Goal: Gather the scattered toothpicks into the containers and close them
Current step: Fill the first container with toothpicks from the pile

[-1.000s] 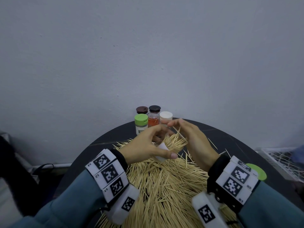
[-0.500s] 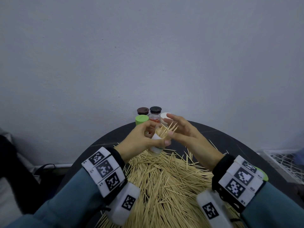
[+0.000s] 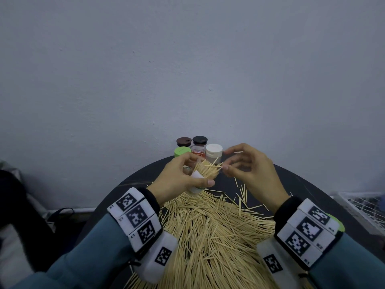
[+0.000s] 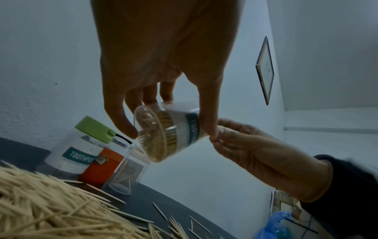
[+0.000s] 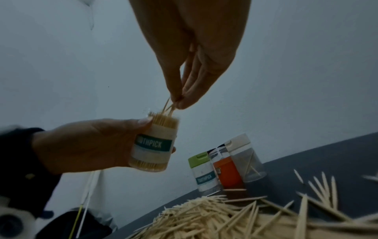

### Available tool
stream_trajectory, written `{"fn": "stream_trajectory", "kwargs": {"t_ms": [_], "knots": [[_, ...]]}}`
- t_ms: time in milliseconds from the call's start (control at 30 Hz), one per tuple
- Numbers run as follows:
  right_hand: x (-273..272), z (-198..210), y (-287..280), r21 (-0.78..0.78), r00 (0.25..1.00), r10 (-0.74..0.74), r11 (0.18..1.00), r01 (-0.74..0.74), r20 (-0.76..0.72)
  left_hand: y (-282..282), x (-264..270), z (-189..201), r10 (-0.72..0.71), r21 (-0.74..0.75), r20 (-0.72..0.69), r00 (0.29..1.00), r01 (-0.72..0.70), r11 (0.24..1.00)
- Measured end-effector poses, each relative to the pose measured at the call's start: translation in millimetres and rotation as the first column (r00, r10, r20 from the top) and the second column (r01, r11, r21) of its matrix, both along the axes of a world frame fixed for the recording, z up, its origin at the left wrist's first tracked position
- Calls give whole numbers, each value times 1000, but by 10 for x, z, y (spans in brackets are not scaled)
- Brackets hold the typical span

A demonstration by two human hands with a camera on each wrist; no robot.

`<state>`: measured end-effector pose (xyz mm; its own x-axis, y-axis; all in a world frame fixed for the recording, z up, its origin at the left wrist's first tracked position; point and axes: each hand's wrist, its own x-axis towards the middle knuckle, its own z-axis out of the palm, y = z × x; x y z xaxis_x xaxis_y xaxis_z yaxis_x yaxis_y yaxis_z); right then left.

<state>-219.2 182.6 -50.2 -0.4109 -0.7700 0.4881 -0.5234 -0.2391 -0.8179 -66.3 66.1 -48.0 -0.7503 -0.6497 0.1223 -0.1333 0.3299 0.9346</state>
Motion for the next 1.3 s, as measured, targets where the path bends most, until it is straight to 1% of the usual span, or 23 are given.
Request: {"fn": "stream_trajectory", "kwargs": {"t_ms": [67,133,167,233,300,400,433,500,600,667,700,800,867,933,1033,1100,1200,1300], "knots": [[-25,43,18,6,994,-44,999,45,-100,-13,3,-2,6,-57,32,999,-4,998],[-32,91,41,31,981,-41,998,48,-188,-19,10,2,7,-82,55,998,-2,997],[-30,105,49,44,978,-24,998,34,-206,-10,13,7,-1,-85,63,998,7,996],[-3,116,57,57,980,33,998,-22,-197,5,7,-2,-31,-87,76,997,38,995],[43,115,57,35,982,79,997,-74,-170,32,-4,-3,-50,-75,68,996,55,996],[82,112,53,-30,989,61,997,-65,-135,63,-10,7,-62,-7,18,998,62,998],[84,117,54,-30,993,48,998,-51,-108,70,-9,15,-57,20,-4,998,57,998],[92,118,67,32,997,62,998,-61,-43,71,-9,29,-22,59,-42,999,25,998],[153,55,66,207,986,165,965,-163,8,57,-20,20,18,98,-84,996,-9,995],[206,-10,38,290,974,225,932,-216,0,56,-19,9,19,83,-86,996,-12,996],[223,-25,30,307,972,234,926,-220,-11,55,-17,0,15,70,-81,997,-9,998],[240,-12,28,322,973,231,922,-214,-16,62,-24,-24,3,38,-68,998,0,999],[251,-16,32,331,968,248,918,-219,-45,70,-27,-34,-5,23,-58,998,6,1000],[265,-31,36,311,967,245,927,-210,-77,64,-26,-47,2,29,-55,998,0,1000],[250,-18,47,206,980,159,970,-132,-120,36,-23,-48,42,60,-73,996,-38,997],[243,3,52,179,981,127,979,-100,-145,21,-21,-40,54,69,-81,995,-49,996],[259,-24,44,297,961,166,950,-97,-220,11,-21,-45,48,75,-90,995,-42,996],[278,-29,46,333,960,212,932,-143,-181,1,-19,-58,57,74,-93,994,-50,996]]}}
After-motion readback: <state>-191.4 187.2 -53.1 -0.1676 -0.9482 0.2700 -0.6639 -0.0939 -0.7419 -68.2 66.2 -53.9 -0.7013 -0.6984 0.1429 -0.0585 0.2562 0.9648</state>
